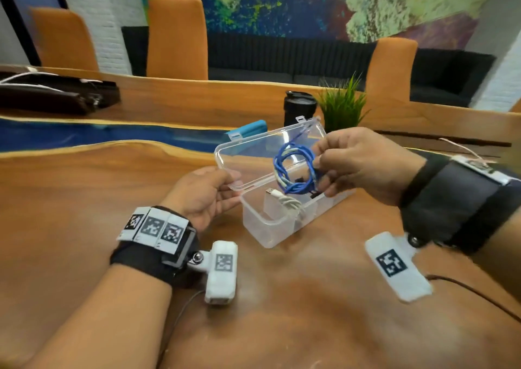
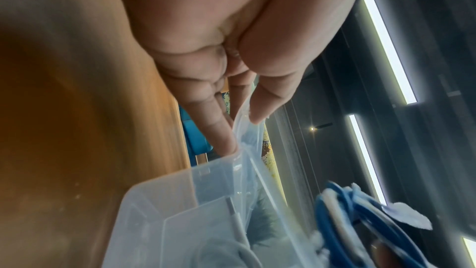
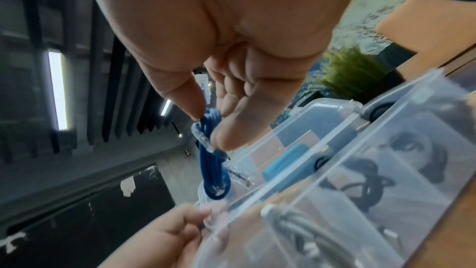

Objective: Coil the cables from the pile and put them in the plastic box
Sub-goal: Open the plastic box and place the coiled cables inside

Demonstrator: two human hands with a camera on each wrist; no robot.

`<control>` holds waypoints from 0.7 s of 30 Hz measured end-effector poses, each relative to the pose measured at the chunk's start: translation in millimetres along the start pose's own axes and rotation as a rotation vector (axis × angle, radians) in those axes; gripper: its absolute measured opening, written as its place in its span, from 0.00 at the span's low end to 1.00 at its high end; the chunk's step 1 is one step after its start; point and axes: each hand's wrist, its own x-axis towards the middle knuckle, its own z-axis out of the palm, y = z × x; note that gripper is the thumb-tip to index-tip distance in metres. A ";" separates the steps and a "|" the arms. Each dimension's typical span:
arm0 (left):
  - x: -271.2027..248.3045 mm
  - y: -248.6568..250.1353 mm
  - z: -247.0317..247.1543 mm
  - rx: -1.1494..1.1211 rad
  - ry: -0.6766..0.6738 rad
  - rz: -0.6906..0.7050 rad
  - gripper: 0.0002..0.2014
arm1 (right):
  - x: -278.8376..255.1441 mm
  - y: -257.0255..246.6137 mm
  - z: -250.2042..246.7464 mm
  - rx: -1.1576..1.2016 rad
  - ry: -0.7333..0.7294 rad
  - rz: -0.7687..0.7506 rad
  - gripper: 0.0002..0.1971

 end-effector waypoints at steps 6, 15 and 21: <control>-2.0 0.3 1.8 -0.003 -0.003 -0.004 0.06 | 27.2 11.2 40.1 -0.304 -0.122 0.069 0.07; -4.1 1.2 4.7 -0.016 0.011 -0.009 0.04 | 47.4 9.5 47.5 -0.615 -0.257 0.066 0.07; -2.7 0.0 6.4 -0.007 -0.001 -0.006 0.06 | 44.8 -0.5 48.4 -0.997 -0.314 -0.027 0.15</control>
